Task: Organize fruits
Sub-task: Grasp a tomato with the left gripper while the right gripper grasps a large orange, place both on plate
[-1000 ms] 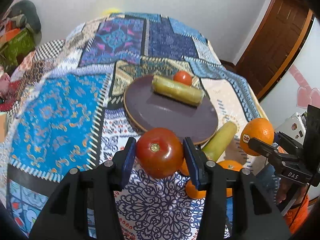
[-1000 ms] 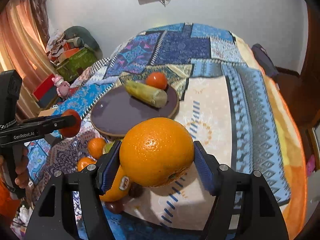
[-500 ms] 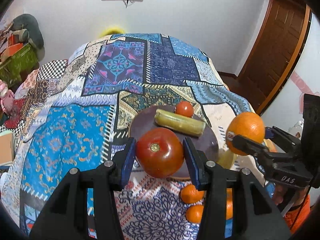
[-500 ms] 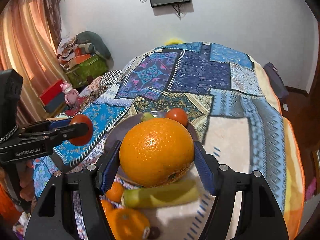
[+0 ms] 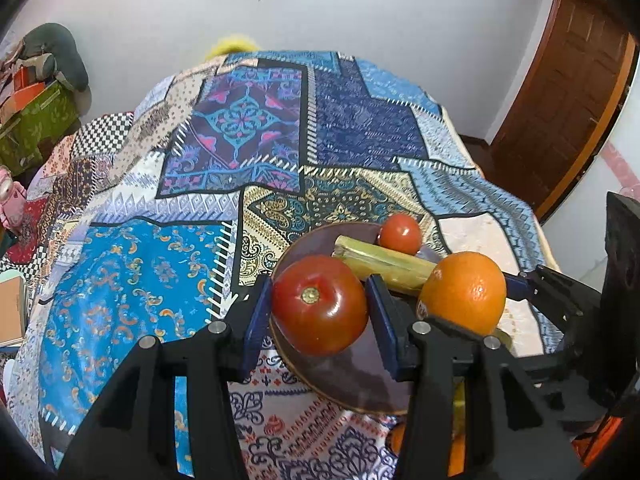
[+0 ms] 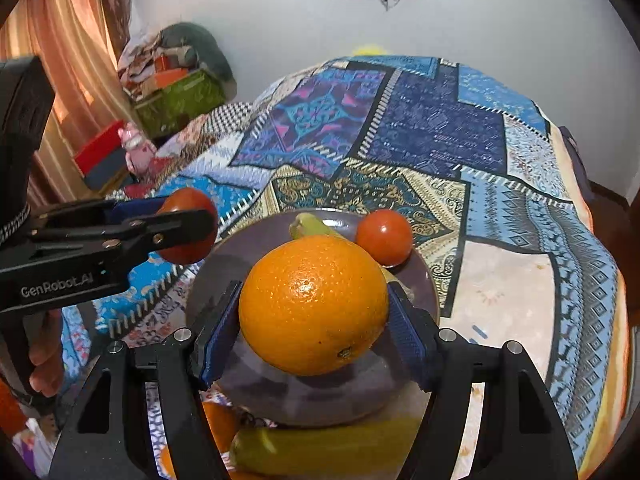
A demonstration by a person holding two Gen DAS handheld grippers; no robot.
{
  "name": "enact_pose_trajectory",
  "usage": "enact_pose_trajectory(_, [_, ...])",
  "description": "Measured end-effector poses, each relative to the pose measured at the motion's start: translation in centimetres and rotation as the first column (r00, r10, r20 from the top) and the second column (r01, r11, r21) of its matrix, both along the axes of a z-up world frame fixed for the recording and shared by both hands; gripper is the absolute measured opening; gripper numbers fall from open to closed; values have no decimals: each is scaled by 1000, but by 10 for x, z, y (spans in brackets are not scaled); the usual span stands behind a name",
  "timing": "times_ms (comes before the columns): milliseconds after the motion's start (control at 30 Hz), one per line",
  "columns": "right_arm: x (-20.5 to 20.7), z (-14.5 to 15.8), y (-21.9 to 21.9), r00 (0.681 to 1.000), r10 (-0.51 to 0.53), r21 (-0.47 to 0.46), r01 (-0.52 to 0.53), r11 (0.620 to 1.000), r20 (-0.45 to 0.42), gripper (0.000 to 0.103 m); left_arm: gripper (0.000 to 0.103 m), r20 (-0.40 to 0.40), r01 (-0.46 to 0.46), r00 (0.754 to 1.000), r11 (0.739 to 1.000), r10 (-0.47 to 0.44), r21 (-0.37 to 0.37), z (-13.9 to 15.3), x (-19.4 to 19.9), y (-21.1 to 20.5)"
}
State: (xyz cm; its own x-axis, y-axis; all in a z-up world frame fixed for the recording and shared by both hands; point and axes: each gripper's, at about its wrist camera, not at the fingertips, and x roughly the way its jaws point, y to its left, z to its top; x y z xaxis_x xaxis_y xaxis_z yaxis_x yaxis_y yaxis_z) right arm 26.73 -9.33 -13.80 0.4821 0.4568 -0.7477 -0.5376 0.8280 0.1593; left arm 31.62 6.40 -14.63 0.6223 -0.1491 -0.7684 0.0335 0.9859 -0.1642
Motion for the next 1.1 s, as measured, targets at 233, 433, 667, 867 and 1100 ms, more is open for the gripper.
enact_pose_trajectory(233, [8, -19, 5, 999, 17, -28, -19, 999, -51, 67, 48, -61, 16, 998, 1000, -15, 16, -27, 17, -5])
enact_pose_trajectory(433, [9, -26, 8, 998, 30, -51, -32, 998, -56, 67, 48, -92, 35, 995, 999, -34, 9, -41, 25, -11])
enact_pose_trajectory(667, [10, -26, 7, 998, 29, -45, -32, 999, -61, 67, 48, -109, 36, 993, 999, -35, 10, -46, 30, -15])
enact_pose_trajectory(867, [6, -23, 0, 998, 7, -35, -9, 999, -55, 68, 48, -126, 32, 992, 999, -32, 1, -44, 27, -13])
enact_pose_trajectory(1100, [-6, -3, -15, 999, -29, 1, 29, 1000, -22, 75, 60, -77, 18, 997, 999, -21, -34, -23, 5, -9])
